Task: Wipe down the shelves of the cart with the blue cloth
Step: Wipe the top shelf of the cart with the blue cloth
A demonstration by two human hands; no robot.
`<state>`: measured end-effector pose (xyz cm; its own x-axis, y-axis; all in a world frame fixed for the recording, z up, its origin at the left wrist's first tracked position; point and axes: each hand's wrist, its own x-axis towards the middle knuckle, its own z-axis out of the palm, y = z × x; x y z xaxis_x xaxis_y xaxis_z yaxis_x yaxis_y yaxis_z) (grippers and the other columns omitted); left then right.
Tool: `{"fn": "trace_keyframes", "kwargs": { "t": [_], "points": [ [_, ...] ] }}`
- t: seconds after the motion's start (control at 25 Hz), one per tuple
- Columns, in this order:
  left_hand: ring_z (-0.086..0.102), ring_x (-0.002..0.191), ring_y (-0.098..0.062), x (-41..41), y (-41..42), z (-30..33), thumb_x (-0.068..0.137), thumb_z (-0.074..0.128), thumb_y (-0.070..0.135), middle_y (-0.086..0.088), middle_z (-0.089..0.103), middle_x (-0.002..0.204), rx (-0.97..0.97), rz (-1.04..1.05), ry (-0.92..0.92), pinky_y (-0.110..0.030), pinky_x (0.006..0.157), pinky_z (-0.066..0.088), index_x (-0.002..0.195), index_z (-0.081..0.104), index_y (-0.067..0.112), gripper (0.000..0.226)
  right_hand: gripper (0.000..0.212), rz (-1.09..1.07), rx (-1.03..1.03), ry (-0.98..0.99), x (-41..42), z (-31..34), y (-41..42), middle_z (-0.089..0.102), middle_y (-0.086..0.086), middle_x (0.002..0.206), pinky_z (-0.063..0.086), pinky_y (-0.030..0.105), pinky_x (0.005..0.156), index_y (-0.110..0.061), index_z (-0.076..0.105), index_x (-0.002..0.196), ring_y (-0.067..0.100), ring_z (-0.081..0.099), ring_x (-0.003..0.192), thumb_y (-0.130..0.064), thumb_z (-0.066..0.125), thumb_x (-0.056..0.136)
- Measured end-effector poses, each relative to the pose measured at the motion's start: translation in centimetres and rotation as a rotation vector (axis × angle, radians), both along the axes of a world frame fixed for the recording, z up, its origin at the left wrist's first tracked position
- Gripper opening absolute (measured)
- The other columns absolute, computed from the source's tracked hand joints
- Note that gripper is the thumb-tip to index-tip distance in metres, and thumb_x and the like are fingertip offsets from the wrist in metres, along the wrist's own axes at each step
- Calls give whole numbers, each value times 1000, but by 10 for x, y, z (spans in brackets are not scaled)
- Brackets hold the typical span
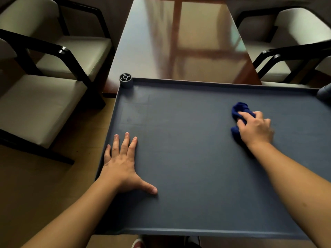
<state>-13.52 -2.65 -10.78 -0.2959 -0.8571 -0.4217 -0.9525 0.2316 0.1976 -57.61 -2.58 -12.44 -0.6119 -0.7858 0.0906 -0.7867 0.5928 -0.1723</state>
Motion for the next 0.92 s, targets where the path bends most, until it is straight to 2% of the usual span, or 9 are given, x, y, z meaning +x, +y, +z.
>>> {"fn": "trace_keyframes", "kwargs": {
  "t": [0.16, 0.32, 0.44, 0.52, 0.6, 0.68, 0.72, 0.8, 0.92],
  "points": [
    [-51, 143, -28, 1, -3, 1, 6, 46, 114, 1, -41, 166, 17, -4, -22, -55, 122, -24, 158, -29, 30, 188, 35, -27, 15, -149, 11, 15, -2, 50, 9, 137, 43, 51, 98, -43, 61, 128, 42, 48, 118, -42, 54, 94],
    [-50, 144, -31, 0, -3, 6, 11, 47, 113, -2, -40, 167, 54, -28, -5, -57, 121, -25, 159, -27, 29, 186, 34, 64, -115, -302, 52, 40, 30, 58, 11, 130, 48, 50, 99, -34, 68, 124, 43, 56, 116, -39, 61, 91],
    [-35, 153, -29, 7, -1, 18, 23, 49, 112, -3, -22, 174, 84, 6, 141, -55, 126, -17, 165, -6, 26, 175, 30, 180, -231, -424, 108, 56, 62, 63, 16, 121, 50, 44, 97, -25, 72, 120, 38, 62, 109, -27, 70, 90],
    [-16, 160, -26, 8, 7, 31, 38, 56, 107, -5, 5, 176, 59, -1, 276, -51, 129, -8, 164, 19, 24, 156, 27, 220, -313, -549, 152, 68, 81, 65, 14, 114, 48, 32, 94, -19, 75, 115, 30, 66, 105, -20, 74, 89],
    [13, 160, -25, 1, 25, 47, 59, 62, 96, -6, 36, 166, 70, 15, 499, -48, 130, 10, 154, 45, 23, 122, 23, 229, -394, -641, 194, 82, 100, 65, 9, 110, 43, 19, 89, -19, 75, 110, 21, 66, 101, -18, 77, 87],
    [45, 145, -22, -8, 50, 65, 78, 62, 82, -4, 61, 145, 232, 113, 836, -38, 120, 35, 139, 62, 22, 85, 22, 264, -469, -685, 233, 97, 119, 65, 6, 108, 45, 17, 88, -20, 74, 106, 11, 65, 97, -16, 79, 85],
    [58, 131, -19, -12, 63, 75, 83, 62, 76, -1, 70, 130, 352, 172, 997, -29, 109, 46, 128, 69, 23, 70, 23, 288, -501, -709, 251, 105, 129, 65, 4, 108, 48, 19, 89, -21, 73, 104, 6, 64, 95, -16, 80, 83],
    [71, 106, -15, -15, 86, 92, 87, 63, 58, 1, 78, 108, 538, 265, 1204, -23, 90, 56, 113, 72, 21, 47, 29, 325, -537, -768, 280, 119, 149, 65, 1, 108, 51, 21, 86, -26, 68, 104, 1, 64, 94, -21, 81, 78],
    [76, 103, -21, -2, 112, 103, 102, 63, 33, -7, 81, 110, 609, 314, 1290, -32, 90, 61, 121, 70, 19, 25, 50, 344, -480, -827, 304, 138, 182, 62, -6, 115, 58, 27, 79, -38, 55, 114, 4, 64, 98, -33, 81, 72]
  ]
}}
